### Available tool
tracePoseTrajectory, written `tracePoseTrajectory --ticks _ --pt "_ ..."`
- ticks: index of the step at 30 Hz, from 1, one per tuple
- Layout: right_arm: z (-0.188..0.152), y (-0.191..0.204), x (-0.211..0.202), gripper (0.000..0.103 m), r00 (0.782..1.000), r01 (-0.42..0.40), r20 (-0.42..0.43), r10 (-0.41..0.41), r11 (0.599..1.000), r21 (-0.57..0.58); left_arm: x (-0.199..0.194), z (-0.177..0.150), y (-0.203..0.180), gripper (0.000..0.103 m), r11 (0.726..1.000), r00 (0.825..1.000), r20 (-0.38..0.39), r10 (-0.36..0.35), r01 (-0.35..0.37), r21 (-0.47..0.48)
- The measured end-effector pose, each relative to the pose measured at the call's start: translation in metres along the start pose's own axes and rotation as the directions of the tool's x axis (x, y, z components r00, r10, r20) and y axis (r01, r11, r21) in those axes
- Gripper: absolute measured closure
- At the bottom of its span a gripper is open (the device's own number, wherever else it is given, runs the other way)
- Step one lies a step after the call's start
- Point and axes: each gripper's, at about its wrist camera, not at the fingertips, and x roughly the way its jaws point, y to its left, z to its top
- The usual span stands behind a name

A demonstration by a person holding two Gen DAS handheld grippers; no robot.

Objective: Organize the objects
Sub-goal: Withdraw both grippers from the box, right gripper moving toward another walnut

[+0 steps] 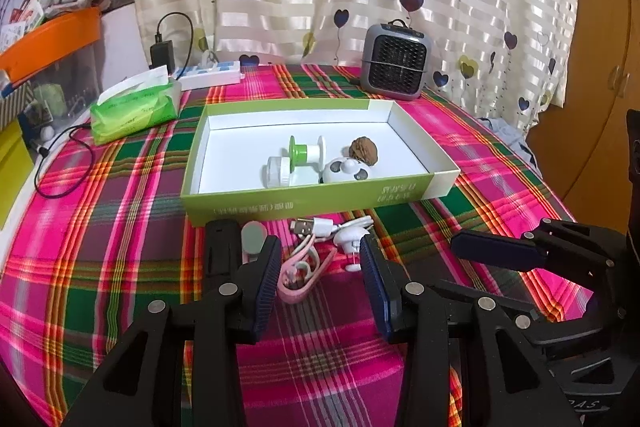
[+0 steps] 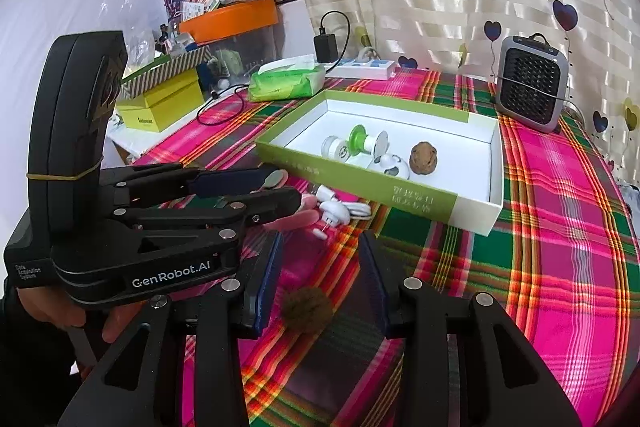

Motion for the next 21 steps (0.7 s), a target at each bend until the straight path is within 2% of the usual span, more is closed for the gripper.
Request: tracePoseTrajectory --ticks 21 --pt "-0.013 0.004 0.004 0.063 0.999 -0.001 -0.054 0.0 1.0 -0.009 -0.015 -0.014 0.003 0.064 1.0 1.0 0.008 -0.018 0.018 0.0"
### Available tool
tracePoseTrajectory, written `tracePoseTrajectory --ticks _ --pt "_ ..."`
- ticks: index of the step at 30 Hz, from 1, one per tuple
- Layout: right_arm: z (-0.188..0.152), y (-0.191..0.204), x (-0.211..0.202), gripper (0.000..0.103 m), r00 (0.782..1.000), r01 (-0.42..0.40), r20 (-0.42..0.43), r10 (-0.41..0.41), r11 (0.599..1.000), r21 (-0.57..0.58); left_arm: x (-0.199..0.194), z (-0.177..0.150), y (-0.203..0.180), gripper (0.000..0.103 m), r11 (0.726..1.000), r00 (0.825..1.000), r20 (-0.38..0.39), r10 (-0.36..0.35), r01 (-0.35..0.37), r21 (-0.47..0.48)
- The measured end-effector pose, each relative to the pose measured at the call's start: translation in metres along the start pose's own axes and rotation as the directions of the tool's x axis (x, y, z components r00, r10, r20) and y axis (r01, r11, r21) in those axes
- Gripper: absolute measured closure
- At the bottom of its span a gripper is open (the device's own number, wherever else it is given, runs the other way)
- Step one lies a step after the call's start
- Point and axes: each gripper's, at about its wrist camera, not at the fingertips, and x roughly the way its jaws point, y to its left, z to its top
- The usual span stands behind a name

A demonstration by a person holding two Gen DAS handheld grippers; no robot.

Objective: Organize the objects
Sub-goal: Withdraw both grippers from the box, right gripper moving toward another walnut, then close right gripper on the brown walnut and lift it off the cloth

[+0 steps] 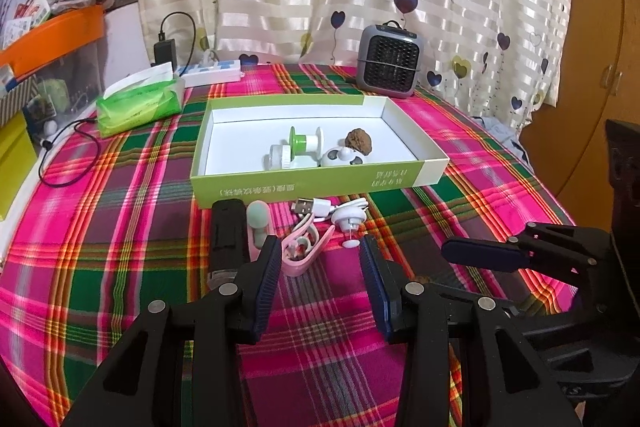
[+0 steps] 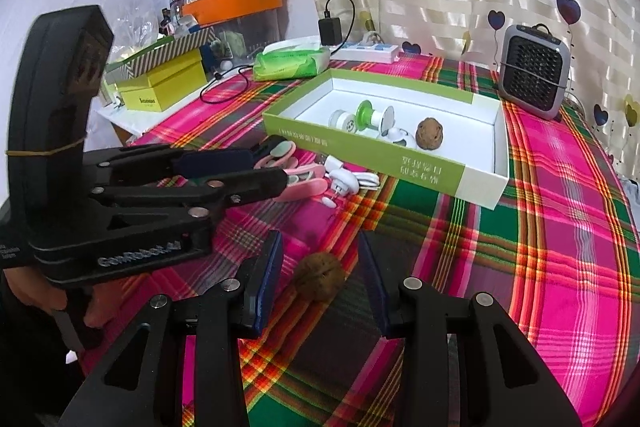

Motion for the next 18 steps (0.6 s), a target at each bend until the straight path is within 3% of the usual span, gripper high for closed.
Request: tracePoseTrajectory --ticks 18 --pt "-0.005 0.001 0.023 0.065 0.992 -0.024 -0.127 0.023 1.0 -0.006 0.0 -0.008 0.003 0.064 1.0 1.0 -0.029 -0.011 0.011 0.003"
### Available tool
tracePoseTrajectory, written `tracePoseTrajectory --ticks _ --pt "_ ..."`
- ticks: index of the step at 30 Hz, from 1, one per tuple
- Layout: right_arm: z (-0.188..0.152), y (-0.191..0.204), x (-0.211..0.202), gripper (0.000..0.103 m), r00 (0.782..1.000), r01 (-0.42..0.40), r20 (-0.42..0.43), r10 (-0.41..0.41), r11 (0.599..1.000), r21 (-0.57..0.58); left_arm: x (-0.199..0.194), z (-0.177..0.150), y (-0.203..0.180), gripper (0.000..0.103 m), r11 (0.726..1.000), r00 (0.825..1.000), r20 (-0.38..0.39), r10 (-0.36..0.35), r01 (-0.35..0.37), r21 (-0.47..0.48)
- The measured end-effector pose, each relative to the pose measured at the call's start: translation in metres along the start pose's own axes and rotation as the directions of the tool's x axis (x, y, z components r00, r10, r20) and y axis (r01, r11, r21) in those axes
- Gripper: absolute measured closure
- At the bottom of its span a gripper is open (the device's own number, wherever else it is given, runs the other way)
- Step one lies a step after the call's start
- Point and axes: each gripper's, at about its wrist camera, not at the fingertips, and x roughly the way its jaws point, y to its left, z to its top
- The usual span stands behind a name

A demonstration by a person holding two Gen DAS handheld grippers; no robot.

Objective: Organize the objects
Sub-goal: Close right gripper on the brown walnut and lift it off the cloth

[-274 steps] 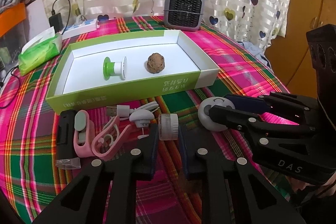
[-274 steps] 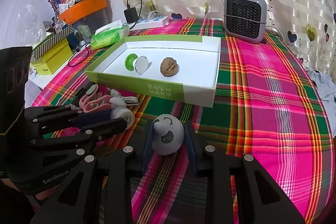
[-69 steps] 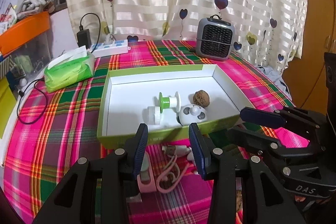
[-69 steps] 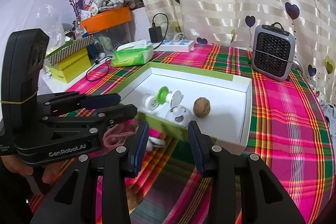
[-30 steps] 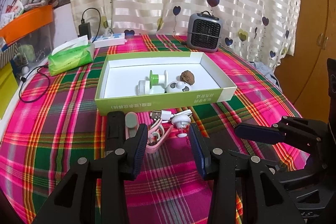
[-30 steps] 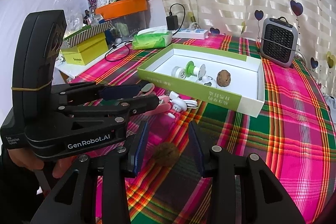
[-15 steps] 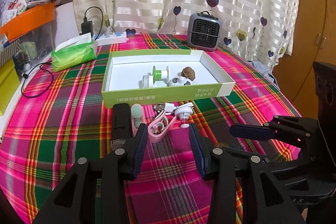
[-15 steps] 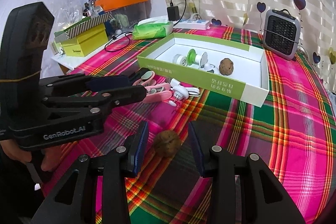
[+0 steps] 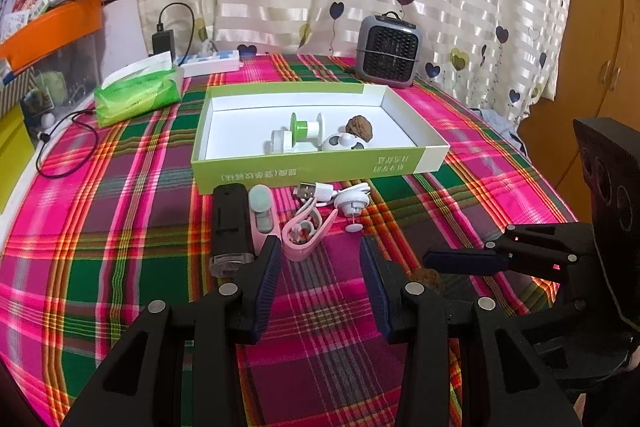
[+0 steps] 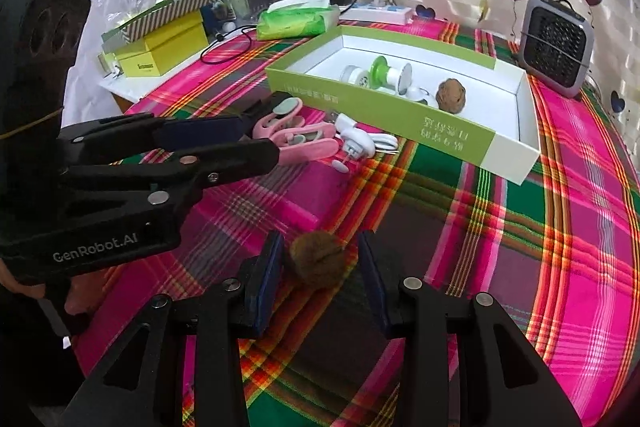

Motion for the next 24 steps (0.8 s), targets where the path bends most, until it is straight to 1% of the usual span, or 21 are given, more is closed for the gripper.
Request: tracePoseTrajectory --ticks 2,3,11,18,21,24 --pt "0.0 -0.001 0.0 0.07 1.0 -0.004 -0.004 0.004 1.0 0.009 0.001 -0.001 -0.001 0.064 1.0 1.0 -0.005 -0.001 0.001 0.003" --pt "0.0 -0.001 0.0 0.07 1.0 -0.003 -0.007 0.003 1.0 0.01 0.002 -0.001 -0.001 0.064 1.0 1.0 -0.006 -0.003 0.003 0.005" --pt "0.0 -0.001 -0.002 0.071 1.0 -0.003 -0.006 0.003 1.0 0.001 0.008 0.001 -0.005 0.064 1.0 1.0 -0.019 -0.012 0.012 0.015" --pt "-0.002 -0.028 -0.011 0.071 0.999 0.047 0.013 -0.048 0.997 0.064 0.021 0.007 -0.015 0.064 0.999 0.999 -0.048 -0.025 0.027 0.043" --pt "-0.003 -0.037 -0.015 0.07 0.998 0.052 0.022 -0.054 0.995 0.088 0.028 0.011 -0.02 0.064 0.998 0.998 -0.062 -0.031 0.034 0.049" --pt "-0.003 -0.043 -0.018 0.07 0.999 0.038 0.033 -0.041 0.994 0.103 0.035 0.016 -0.025 0.064 0.998 0.997 -0.072 -0.036 0.04 0.053"
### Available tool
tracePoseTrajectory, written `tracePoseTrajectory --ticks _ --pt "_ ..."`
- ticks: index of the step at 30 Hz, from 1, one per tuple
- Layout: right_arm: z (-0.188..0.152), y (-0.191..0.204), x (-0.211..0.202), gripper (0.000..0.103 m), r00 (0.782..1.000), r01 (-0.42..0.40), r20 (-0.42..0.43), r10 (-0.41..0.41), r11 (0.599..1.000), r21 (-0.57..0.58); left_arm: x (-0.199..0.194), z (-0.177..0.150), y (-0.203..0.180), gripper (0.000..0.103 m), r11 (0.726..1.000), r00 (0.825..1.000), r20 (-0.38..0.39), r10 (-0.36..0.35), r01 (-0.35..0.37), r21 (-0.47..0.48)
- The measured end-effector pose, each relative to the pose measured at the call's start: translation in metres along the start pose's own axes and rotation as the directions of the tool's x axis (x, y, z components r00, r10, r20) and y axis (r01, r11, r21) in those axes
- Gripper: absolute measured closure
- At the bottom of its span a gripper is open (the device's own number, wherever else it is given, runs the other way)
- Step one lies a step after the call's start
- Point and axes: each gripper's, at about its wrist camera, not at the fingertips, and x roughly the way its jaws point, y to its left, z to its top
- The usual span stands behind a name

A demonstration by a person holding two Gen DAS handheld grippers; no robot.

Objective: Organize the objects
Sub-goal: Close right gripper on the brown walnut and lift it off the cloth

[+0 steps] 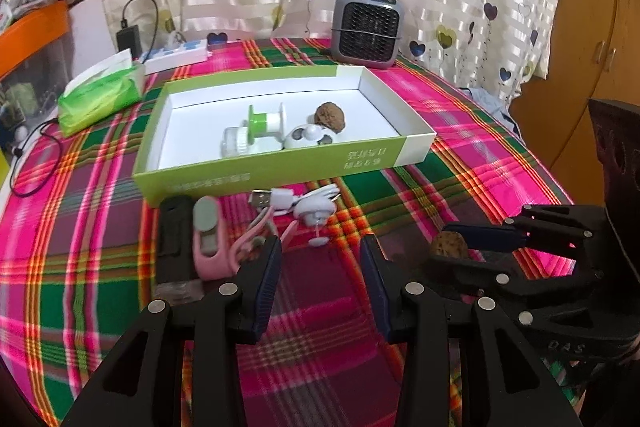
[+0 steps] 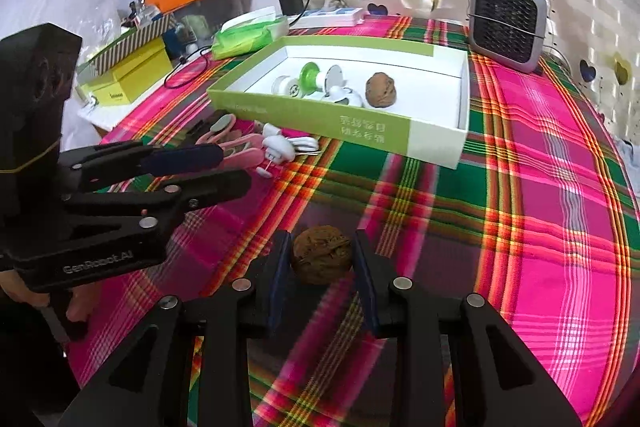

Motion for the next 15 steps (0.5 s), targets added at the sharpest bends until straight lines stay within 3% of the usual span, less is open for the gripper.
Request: tracePoseTrajectory --ticks 15 --pt "0.0 -0.002 -0.004 0.071 0.999 -0.044 0.026 0.044 0.999 0.012 0.031 0.019 -0.008 0.064 0.998 0.998 -0.05 0.043 -0.041 0.038"
